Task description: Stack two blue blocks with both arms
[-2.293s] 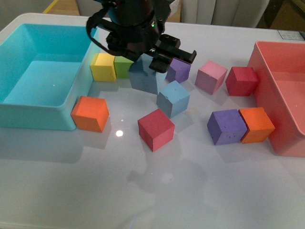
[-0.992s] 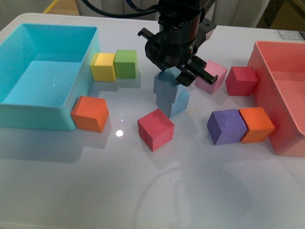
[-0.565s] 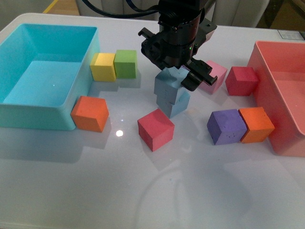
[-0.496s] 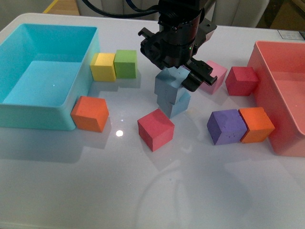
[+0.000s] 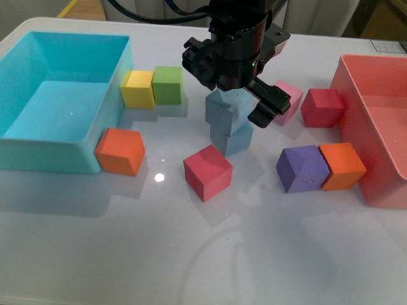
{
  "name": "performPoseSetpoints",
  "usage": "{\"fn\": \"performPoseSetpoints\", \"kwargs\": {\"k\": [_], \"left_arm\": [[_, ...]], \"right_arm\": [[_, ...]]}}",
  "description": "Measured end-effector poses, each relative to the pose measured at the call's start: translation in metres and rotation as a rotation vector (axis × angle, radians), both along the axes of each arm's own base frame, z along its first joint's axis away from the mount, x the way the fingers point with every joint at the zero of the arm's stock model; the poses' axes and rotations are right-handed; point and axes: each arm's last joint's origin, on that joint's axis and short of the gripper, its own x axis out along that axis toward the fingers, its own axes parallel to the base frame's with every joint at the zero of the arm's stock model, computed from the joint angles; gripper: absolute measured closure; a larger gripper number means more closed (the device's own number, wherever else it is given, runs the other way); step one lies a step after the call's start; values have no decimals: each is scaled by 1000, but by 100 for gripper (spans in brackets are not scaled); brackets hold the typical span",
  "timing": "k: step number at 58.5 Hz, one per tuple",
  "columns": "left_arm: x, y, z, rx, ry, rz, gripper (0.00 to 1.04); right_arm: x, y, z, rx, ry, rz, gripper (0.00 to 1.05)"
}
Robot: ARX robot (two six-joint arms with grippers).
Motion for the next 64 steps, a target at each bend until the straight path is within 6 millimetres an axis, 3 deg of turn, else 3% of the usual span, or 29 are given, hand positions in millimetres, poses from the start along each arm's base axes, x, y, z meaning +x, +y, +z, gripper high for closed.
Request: {"fn": "performPoseSetpoints", "kwargs": {"k": [9,13,22,28,35,39,44,50,55,64], "left_arm": [[-7,16,31,-46,-57,30,9],[-13,33,52,-91,-94,68,9],[-26,65,79,-155,-180,132,9],[-27,73,89,-166,-205,153,9],[-28,74,83,-160,-231,178,10],[-33,82,71,-203,-503,349,23],[-55,110,61,-339,-725,456,37],[-89,152,73,-504,-924,501,54],[-117,184,82,-556,-1002,525,70],[-159,216,64,-531,-952,523,99]], "right_arm": [[0,0,0,0,0,0,9],[0,0,0,0,0,0,9],[0,0,0,0,0,0,9],[0,0,0,0,0,0,9],[0,0,0,0,0,0,9],[0,0,0,0,0,1,9],[0,0,0,0,0,-2,9],[0,0,0,1,0,-2,9],[0,0,0,1,0,-2,9],[0,0,0,0,0,0,9]]}}
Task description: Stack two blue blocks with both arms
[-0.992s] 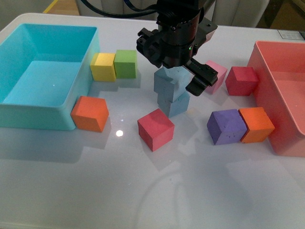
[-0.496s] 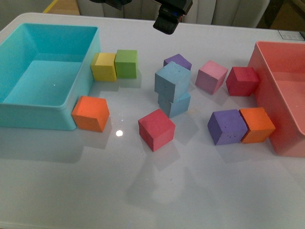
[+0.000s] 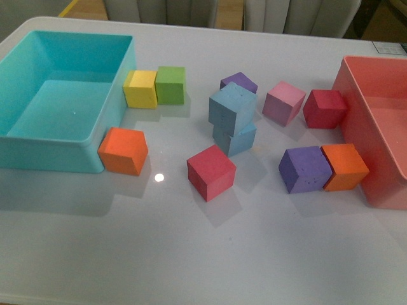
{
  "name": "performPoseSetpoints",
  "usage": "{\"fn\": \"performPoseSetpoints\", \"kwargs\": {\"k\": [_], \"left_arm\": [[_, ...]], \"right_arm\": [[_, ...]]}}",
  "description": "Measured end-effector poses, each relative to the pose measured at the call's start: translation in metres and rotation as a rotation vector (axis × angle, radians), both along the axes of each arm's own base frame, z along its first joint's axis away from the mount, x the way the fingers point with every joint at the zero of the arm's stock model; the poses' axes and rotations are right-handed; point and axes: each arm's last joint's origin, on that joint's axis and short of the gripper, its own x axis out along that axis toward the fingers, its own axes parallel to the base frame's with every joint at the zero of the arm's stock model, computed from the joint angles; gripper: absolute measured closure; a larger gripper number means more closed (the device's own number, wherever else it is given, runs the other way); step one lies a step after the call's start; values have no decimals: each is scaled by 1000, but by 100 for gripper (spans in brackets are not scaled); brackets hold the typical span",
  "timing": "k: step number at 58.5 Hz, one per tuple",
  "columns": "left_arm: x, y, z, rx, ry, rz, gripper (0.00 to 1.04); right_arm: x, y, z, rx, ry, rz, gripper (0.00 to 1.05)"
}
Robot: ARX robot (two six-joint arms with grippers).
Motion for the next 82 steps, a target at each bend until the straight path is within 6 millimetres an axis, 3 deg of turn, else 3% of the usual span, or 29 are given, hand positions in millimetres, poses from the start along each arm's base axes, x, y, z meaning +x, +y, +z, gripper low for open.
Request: {"fn": "performPoseSetpoints", "kwargs": {"k": [2,20,37,50,82], "left_arm": [[-7,4,-2,-2,7,-5,103],[-62,40,-14,-3,5,3,103],[-99,56,-12,-5,2,3,103],[-117,69,-12,-6,2,6,103],[-147,70,-5,-6,-19,1,103]], "right_arm": [[0,0,0,0,0,0,9],[0,0,0,0,0,0,9],[0,0,0,0,0,0,9],[0,0,0,0,0,-1,9],[0,0,0,0,0,0,9]]}}
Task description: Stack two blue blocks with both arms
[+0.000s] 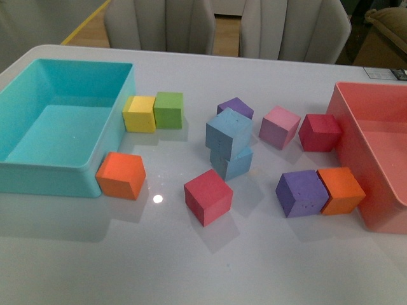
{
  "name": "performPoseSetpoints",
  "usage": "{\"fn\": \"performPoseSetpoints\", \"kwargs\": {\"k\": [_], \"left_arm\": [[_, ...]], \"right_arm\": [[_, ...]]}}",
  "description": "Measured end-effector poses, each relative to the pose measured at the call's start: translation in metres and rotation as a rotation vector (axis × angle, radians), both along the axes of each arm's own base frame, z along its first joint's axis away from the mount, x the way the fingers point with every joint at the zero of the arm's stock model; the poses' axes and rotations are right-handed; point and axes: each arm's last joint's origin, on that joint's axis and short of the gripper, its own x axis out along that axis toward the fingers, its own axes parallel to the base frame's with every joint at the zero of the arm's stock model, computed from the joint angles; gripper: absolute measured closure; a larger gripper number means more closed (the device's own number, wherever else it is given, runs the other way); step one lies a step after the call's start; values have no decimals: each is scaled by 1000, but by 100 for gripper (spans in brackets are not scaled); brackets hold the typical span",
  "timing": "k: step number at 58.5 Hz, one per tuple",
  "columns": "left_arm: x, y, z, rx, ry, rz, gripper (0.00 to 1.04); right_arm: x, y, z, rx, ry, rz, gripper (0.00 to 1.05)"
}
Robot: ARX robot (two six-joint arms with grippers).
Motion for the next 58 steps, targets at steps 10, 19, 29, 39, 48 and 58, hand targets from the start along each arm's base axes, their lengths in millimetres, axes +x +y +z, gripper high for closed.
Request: {"fn": "performPoseSetpoints", "kwargs": {"k": [10,19,29,39,48,58], "left_arm": [[-7,0,1,0,-5,0,103],[-12,0,2,0,-7,0,103],[-17,0,2,0,-7,0,103],[-20,0,1,0,-7,0,103],[-30,0,-3,0,22,0,103],[-32,0,-1,0,-3,0,103]], "right_arm": [[0,0,0,0,0,0,9],[0,0,0,0,0,0,9],[0,0,0,0,0,0,9],[0,0,0,0,0,0,9],[0,0,0,0,0,0,9],[0,0,0,0,0,0,9]]}}
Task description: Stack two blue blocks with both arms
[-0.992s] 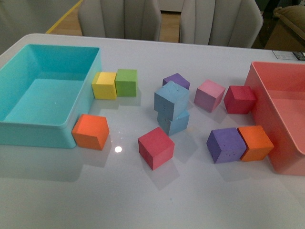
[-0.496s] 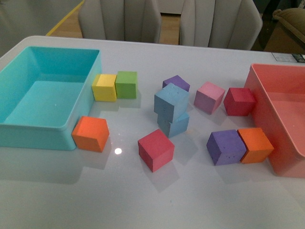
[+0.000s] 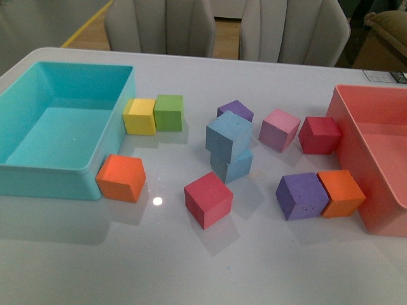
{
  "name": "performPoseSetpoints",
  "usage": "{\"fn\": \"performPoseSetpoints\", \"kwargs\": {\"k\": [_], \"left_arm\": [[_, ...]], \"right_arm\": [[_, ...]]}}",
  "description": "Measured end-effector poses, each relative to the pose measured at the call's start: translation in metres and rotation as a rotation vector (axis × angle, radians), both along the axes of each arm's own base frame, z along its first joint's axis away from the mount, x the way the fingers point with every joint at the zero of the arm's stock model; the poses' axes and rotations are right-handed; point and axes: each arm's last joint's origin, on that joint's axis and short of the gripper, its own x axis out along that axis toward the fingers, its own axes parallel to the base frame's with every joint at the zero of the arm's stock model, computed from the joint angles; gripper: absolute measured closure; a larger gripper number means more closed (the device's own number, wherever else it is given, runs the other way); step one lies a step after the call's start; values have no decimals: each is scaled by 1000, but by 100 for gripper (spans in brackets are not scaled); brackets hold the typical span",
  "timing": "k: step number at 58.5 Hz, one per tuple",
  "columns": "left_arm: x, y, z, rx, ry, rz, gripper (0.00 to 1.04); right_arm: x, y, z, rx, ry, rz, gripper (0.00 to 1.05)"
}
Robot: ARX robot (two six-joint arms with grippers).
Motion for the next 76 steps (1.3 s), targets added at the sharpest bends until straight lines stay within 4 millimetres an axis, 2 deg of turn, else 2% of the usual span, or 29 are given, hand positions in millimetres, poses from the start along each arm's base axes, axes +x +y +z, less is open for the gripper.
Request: {"fn": "performPoseSetpoints", "kwargs": {"k": [20,27,49,76], "left_arm": [[0,0,0,0,1,0,103],[0,0,0,0,1,0,76],[0,0,0,0,1,0,8],[0,0,0,0,1,0,9]], "right_arm": [[0,0,0,0,0,0,9],[0,0,0,0,0,0,9],[0,0,0,0,0,0,9],[0,0,0,0,0,0,9]]}}
